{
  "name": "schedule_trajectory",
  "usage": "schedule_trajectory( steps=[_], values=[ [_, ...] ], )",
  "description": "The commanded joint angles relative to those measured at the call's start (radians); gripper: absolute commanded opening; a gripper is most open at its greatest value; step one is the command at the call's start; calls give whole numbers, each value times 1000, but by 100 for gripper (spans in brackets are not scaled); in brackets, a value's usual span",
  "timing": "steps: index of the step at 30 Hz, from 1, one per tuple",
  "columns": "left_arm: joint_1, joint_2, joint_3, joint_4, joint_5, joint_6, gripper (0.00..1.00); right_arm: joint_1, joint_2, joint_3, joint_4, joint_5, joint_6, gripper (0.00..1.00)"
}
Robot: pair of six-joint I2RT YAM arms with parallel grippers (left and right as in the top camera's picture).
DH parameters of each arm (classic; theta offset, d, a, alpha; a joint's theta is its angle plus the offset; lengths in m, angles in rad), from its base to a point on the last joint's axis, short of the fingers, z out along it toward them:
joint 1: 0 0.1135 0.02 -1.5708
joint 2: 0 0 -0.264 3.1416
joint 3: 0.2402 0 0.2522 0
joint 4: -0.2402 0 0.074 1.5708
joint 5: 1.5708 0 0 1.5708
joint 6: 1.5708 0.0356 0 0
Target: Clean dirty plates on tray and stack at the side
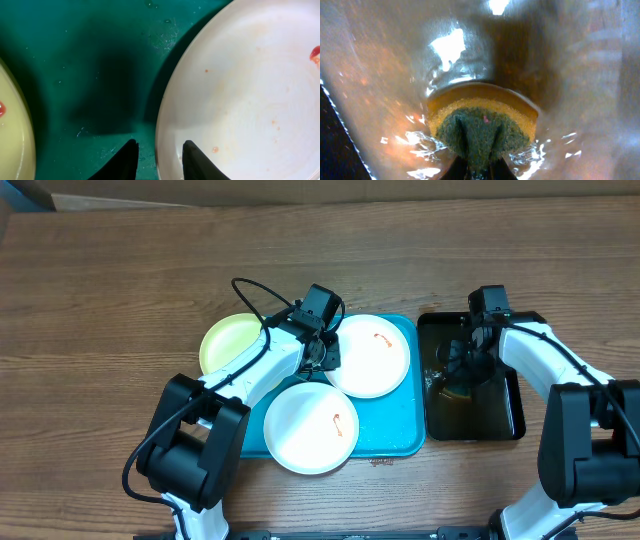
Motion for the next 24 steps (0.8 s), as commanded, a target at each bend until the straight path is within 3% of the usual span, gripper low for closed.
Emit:
schedule_trajectory(
  steps=[1, 17, 24],
  values=[
    [-5, 5, 19, 5, -12, 20, 30, -4, -6, 50, -51, 1, 1, 4],
    [-5, 30, 17, 18, -10, 20, 28, -4, -18, 208, -154, 26, -2, 4],
    [-4, 32, 17, 27, -12, 20, 4, -3, -18, 273, -225, 54, -2, 4]
  ],
)
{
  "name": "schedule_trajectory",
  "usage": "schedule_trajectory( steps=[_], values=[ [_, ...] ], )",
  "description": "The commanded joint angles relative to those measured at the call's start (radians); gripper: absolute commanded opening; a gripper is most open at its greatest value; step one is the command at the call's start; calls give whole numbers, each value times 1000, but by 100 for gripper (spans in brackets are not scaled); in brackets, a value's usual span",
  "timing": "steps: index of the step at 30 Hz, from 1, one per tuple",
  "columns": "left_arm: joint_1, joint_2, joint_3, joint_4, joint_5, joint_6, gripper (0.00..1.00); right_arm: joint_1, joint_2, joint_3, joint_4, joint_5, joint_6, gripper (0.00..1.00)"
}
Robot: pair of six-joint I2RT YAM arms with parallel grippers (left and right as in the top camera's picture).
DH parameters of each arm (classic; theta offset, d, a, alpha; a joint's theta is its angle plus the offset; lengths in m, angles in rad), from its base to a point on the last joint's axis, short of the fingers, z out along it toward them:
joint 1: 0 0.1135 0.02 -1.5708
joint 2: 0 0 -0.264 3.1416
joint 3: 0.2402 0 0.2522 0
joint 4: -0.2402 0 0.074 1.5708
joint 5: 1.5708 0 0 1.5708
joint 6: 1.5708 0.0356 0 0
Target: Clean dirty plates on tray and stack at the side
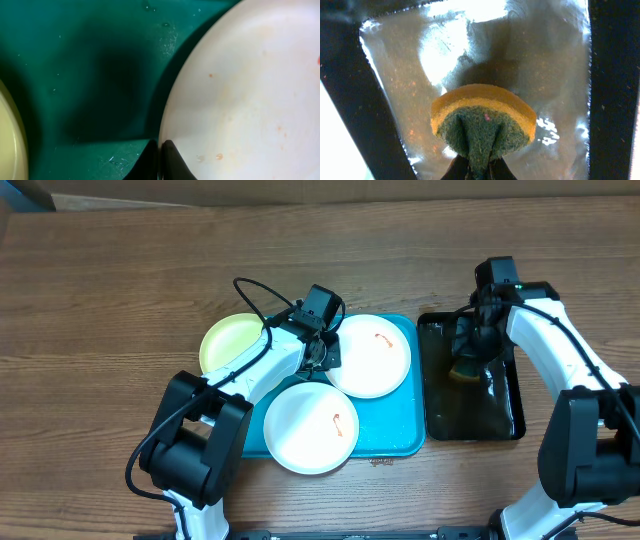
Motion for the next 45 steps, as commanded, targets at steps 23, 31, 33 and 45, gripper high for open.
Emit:
schedule_trajectory(
  steps=[23, 31, 33, 45],
  values=[
    [50, 14, 21, 22, 4, 13, 4, 37, -27, 84, -109, 127, 82, 4],
    [50, 14, 21, 34, 82, 14, 4, 43, -29, 115, -112, 100, 16, 4],
    [50, 14, 21, 35, 78, 14, 4, 43, -29, 148, -149, 110, 10, 4],
    [50, 14, 21, 45, 77, 13, 4, 44, -29, 191, -229, 106, 0, 4]
  ],
)
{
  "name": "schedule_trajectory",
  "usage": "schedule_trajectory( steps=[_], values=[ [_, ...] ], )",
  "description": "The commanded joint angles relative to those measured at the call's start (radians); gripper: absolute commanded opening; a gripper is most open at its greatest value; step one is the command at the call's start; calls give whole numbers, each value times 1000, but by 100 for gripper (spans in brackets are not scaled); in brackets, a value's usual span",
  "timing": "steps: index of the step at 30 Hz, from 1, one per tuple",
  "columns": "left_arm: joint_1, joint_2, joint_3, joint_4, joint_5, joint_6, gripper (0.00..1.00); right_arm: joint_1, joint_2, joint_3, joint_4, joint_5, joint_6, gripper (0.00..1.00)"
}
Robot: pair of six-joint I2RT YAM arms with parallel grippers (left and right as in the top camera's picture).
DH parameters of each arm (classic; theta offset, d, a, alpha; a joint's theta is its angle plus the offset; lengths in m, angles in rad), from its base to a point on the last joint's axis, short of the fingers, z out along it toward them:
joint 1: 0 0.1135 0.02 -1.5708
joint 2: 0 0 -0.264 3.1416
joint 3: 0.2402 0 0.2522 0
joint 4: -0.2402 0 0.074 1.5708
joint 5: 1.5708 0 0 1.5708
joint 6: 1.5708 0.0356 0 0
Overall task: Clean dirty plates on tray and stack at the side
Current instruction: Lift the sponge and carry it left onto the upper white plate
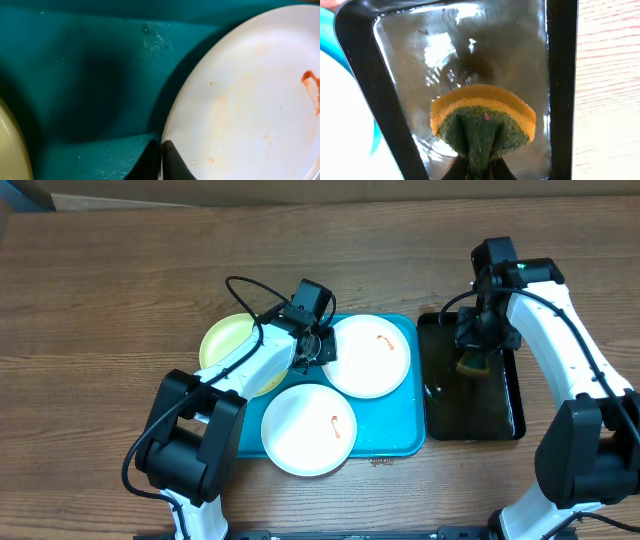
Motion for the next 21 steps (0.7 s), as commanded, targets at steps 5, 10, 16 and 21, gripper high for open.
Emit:
schedule_trajectory(
  steps=[5, 10, 16, 21],
  values=[
    [5, 14, 21, 6, 7, -16, 4, 5, -29, 12, 14, -15, -8, 4],
    [5, 14, 21, -8, 10, -88, 4, 6, -29, 13, 39, -81, -8, 4],
    [6, 14, 21, -3, 3, -92, 4, 19, -29, 15, 133, -271, -44, 4],
    [6, 14, 21, -3, 3, -92, 4, 87, -29, 14, 201, -338, -40, 4]
  ],
)
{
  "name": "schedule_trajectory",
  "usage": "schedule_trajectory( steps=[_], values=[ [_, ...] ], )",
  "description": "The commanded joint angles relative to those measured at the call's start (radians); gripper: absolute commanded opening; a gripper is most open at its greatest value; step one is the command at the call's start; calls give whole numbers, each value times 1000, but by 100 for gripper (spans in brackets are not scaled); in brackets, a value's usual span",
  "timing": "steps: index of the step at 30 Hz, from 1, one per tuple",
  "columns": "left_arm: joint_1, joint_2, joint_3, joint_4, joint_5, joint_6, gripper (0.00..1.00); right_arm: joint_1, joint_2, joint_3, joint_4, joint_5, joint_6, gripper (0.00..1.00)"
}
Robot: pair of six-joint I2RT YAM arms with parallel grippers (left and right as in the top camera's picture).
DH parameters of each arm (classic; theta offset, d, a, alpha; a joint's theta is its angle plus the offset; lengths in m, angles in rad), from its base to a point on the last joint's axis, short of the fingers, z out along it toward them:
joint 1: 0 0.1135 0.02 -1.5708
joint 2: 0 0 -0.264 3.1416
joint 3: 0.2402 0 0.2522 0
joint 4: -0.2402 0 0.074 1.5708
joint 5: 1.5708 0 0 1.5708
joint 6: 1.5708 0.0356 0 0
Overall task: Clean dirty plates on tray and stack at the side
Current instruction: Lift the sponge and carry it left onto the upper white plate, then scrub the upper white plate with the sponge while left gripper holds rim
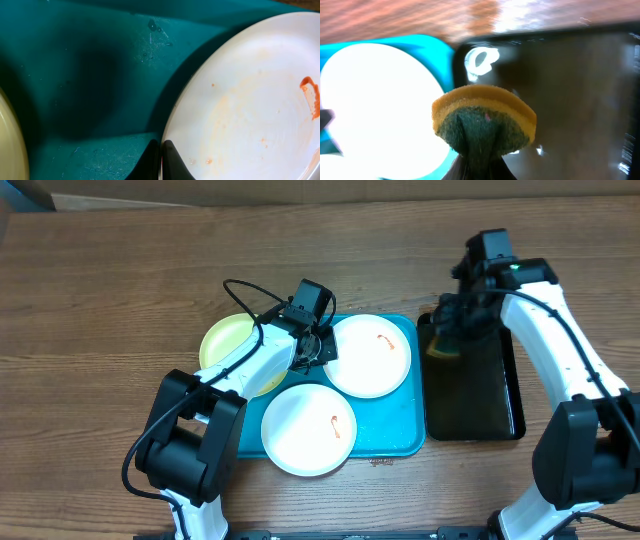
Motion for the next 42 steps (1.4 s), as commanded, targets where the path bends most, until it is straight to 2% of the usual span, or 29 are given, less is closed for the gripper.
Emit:
schedule_trajectory(
  steps=[1, 4, 10, 18, 33, 37, 42],
  values=[
    [6, 14, 21, 2, 0, -22, 4, 71, -29, 13, 45, -77, -12, 4],
    [6, 14, 21, 2, 0, -22, 4, 148, -28, 12, 90, -1, -12, 4],
    [6, 14, 21, -5, 0, -21, 4, 304, -19, 11, 148, 297, -41, 4],
    [6, 14, 21, -7, 0, -21, 4, 394, 38, 11, 194, 468, -122, 4],
    [6, 14, 21, -8, 0, -21, 4, 387, 221, 11, 245, 534, -172, 4],
    [6, 14, 21, -11, 0, -21, 4, 383, 250, 11, 262, 570, -172, 11],
    [6, 14, 21, -10, 0, -21, 4, 383, 253, 11, 260, 563, -169, 15]
  ],
)
